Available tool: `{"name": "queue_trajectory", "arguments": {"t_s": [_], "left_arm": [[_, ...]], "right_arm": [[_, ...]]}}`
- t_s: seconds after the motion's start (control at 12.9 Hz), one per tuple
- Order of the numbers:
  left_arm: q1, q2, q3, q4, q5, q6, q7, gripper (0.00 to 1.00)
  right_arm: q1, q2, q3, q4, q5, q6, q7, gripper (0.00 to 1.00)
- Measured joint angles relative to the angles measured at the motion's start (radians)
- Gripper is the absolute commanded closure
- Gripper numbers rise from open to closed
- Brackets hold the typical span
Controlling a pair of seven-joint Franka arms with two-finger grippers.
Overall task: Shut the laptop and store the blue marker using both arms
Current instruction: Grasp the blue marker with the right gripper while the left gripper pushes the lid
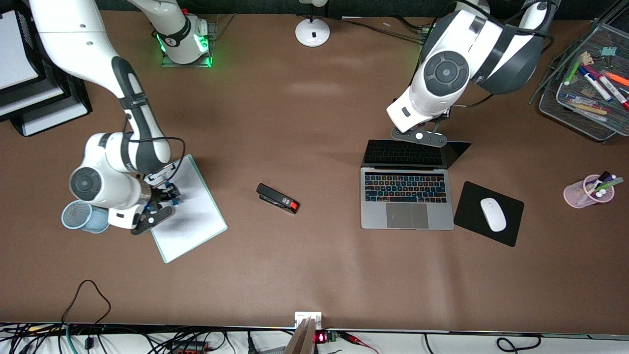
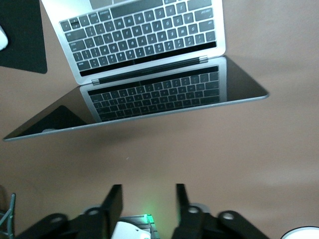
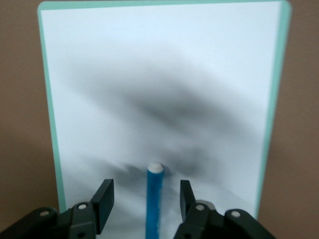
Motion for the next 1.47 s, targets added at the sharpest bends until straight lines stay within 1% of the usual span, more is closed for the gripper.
{"name": "queue_trajectory", "arguments": {"t_s": [0.23,0.31,0.54,0.62,0.7,0.85,1.0,1.16,1.39,1.47], "left_arm": [[0.003,0.0,0.0,-0.019,0.012,-0.001,0.0,1.0],[0.005,0.0,0.0,-0.031,0.018,0.0,0.0,1.0],[0.007,0.0,0.0,-0.059,0.052,0.016,-0.036,1.0],[0.007,0.001,0.0,-0.069,0.053,0.036,-0.051,1.0],[0.008,0.001,0.0,-0.086,0.053,0.068,-0.064,1.0],[0.009,0.003,0.0,-0.134,0.055,0.134,-0.1,1.0],[0.009,0.005,0.0,-0.178,0.094,0.188,-0.118,1.0],[0.01,0.007,0.0,-0.202,0.123,0.23,-0.13,1.0],[0.015,0.025,0.0,-0.21,0.146,0.296,-0.132,1.0],[0.017,0.035,0.002,-0.21,0.159,0.317,-0.133,1.0]], "right_arm": [[0.004,0.021,0.0,-0.001,0.0,0.024,-0.06,0.46],[0.002,0.028,-0.001,-0.001,0.0,0.032,-0.08,0.49],[-0.001,0.046,-0.003,-0.007,0.0,0.063,-0.098,0.52],[-0.001,0.048,-0.003,-0.008,0.0,0.065,-0.099,0.55],[-0.001,0.049,-0.003,-0.009,0.0,0.065,-0.099,0.55],[-0.004,0.052,-0.004,-0.01,0.0,0.066,-0.1,0.6],[-0.007,0.056,-0.005,-0.011,0.0,0.067,-0.101,0.64],[-0.008,0.058,-0.005,-0.011,0.0,0.068,-0.101,0.74],[-0.009,0.058,-0.005,-0.011,0.0,0.069,-0.101,0.95],[-0.009,0.057,-0.005,-0.011,0.001,0.069,-0.101,1.0]]}}
